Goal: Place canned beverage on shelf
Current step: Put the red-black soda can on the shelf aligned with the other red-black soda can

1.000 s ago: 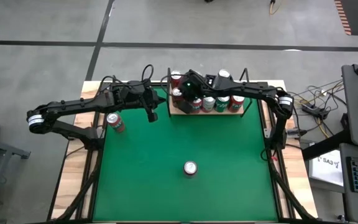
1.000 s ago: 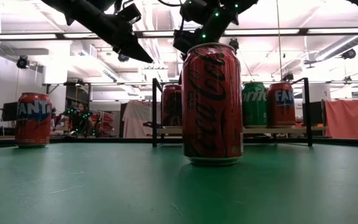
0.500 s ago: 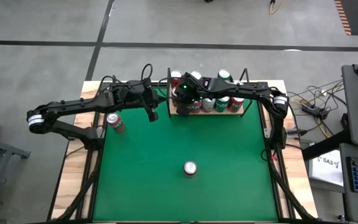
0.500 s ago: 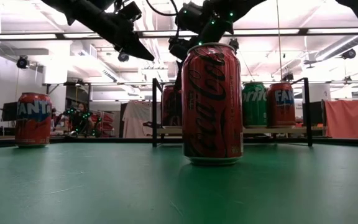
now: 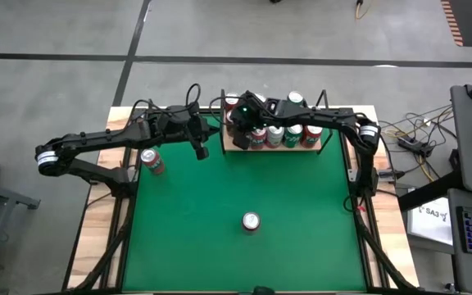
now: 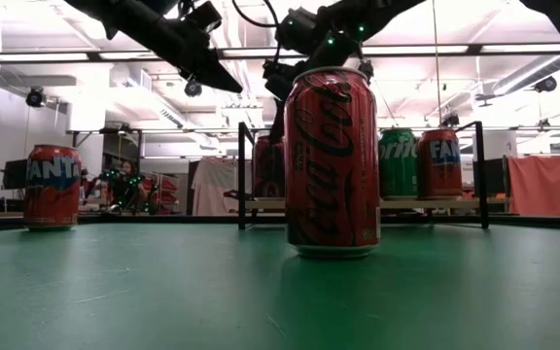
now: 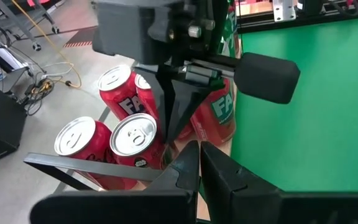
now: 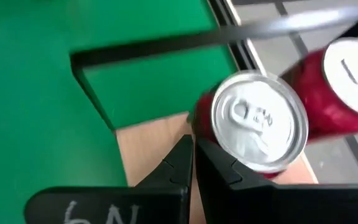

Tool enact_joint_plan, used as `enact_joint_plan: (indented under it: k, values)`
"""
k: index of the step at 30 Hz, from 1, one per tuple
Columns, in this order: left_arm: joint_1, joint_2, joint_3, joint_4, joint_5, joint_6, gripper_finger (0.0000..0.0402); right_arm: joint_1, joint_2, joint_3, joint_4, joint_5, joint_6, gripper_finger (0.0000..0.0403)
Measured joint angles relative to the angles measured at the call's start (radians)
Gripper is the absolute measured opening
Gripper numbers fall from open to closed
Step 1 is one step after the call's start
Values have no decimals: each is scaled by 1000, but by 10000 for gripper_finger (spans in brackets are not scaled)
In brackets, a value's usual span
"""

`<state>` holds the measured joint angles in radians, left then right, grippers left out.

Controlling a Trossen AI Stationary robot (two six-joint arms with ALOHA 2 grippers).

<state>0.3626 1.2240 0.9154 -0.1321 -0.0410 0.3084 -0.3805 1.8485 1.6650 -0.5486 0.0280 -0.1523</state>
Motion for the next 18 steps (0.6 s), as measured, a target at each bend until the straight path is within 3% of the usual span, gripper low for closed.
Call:
enact_joint_plan:
  k: [5, 18]
  values:
    - [0, 0, 0, -1, 0, 0, 0, 0, -21, 0, -55, 0, -16, 9]
    - [0, 0, 0, 22, 0, 38, 0, -30, -15, 0, 11, -1, -56, 9]
